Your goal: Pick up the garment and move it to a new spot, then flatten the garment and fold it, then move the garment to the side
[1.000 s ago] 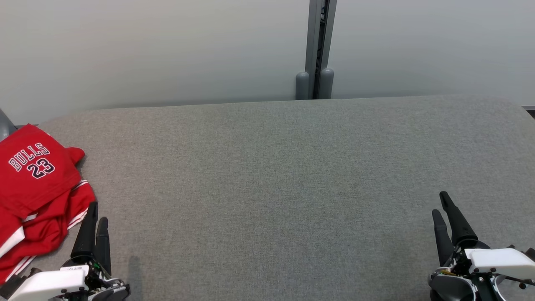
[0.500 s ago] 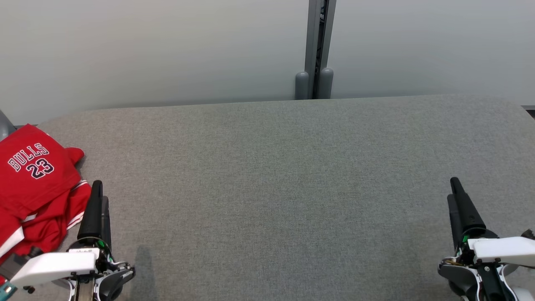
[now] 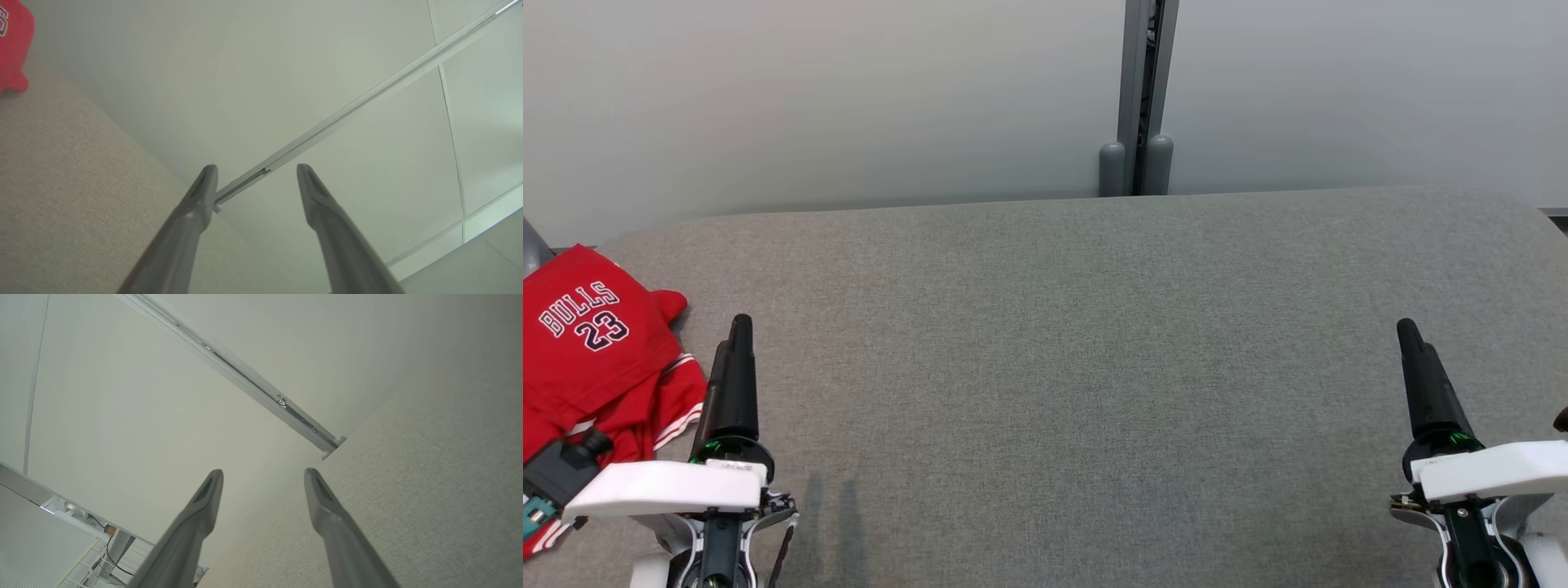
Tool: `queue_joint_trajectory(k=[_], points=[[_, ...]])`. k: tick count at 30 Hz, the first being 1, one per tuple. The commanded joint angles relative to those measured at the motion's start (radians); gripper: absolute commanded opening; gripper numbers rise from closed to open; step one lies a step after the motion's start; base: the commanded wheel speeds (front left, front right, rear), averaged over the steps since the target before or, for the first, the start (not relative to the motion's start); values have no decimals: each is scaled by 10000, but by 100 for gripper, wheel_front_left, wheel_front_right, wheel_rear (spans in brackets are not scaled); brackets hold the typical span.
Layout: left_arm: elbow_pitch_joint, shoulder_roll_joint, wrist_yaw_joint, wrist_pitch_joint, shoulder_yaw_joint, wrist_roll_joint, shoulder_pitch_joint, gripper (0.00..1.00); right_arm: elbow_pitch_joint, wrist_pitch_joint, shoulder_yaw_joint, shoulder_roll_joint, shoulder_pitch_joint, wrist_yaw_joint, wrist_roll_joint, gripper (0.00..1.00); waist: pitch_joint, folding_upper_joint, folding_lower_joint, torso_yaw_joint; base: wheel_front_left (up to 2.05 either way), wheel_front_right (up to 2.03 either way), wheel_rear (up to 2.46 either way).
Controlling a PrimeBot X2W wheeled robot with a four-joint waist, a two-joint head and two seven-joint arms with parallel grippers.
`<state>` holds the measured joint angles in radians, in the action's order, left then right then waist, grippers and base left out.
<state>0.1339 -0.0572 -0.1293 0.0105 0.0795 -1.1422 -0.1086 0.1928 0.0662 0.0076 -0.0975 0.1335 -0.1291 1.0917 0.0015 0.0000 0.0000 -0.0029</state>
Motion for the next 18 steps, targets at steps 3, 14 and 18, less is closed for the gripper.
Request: queue_joint_trajectory(k=[3, 14, 18], points=[[-201, -187, -10, 196, -169, 1067, -298, 100, -319, 202, 109, -217, 144, -19, -1080, 100, -23, 0, 0, -8, 0, 0, 0], [-255, -234, -12, 569, -427, 2958, -175, 100, -493, 489, 317, -441, 57, -20, -3089, 100, -96, 0, 0, -25, 0, 0, 0], [-110, -234, -13, 716, -459, 3588, -121, 100, -428, 604, 327, -493, 57, -21, -3762, 100, -119, 0, 0, -20, 0, 0, 0]])
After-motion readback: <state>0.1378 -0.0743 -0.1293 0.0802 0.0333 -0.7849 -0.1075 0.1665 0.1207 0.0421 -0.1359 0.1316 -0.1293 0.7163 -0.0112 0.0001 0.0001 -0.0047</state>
